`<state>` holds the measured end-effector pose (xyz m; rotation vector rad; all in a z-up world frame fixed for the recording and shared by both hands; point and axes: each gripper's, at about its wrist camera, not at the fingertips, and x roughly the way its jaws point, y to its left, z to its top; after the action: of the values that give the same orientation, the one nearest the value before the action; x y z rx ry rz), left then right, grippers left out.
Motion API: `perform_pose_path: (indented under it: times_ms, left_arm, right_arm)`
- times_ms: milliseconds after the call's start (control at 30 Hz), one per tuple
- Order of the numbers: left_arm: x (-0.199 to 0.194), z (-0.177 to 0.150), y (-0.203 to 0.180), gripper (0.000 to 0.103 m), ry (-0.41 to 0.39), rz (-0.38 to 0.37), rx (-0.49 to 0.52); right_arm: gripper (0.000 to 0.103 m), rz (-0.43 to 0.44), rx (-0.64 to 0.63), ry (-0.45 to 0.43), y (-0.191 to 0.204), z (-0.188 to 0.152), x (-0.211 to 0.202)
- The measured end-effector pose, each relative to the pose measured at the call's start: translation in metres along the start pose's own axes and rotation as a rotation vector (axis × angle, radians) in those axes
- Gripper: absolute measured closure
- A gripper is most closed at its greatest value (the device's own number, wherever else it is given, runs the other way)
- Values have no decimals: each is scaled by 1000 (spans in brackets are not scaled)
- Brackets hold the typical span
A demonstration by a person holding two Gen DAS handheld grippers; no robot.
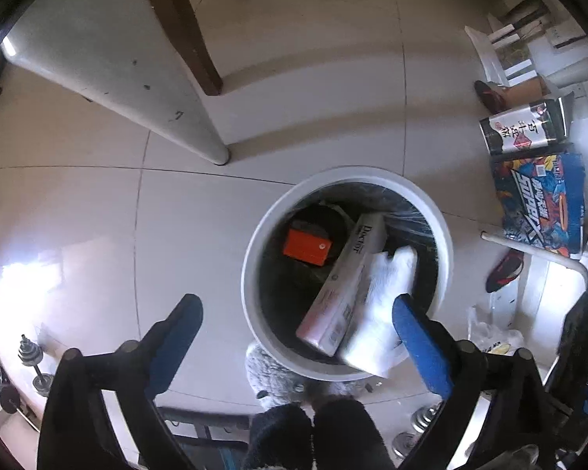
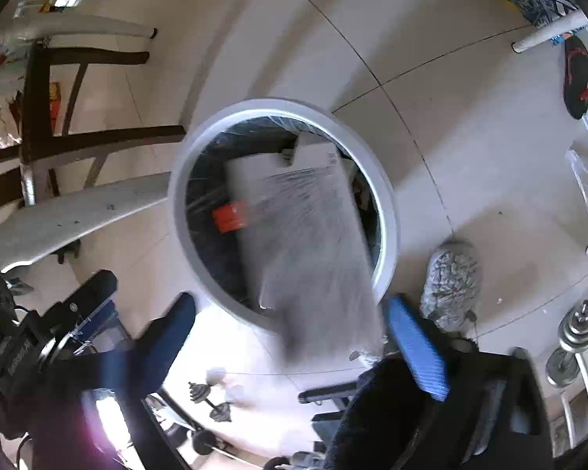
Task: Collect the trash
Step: 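Carry the milk carton and card over the bin and open both grippers, then move both tools back over the table toward the remaining wrappers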
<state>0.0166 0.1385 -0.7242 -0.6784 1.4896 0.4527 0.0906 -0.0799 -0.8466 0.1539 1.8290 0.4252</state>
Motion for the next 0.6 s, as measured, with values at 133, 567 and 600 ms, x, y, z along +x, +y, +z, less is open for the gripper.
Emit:
perform_pose_path:
  times_ms: [133, 567, 600]
  left_arm:
    - [-16, -8, -4, 3, -6, 48, 35]
    - [-107, -50, -20, 3, -25, 113, 55]
    - [-118, -55, -19, 3, -19, 109, 48]
  right_arm:
    - [0, -74, -44, -26, 6, -8, -9]
    - [0, -354, -233, -140, 48, -49, -105]
    - [0, -360, -241, -144, 52, -54, -115]
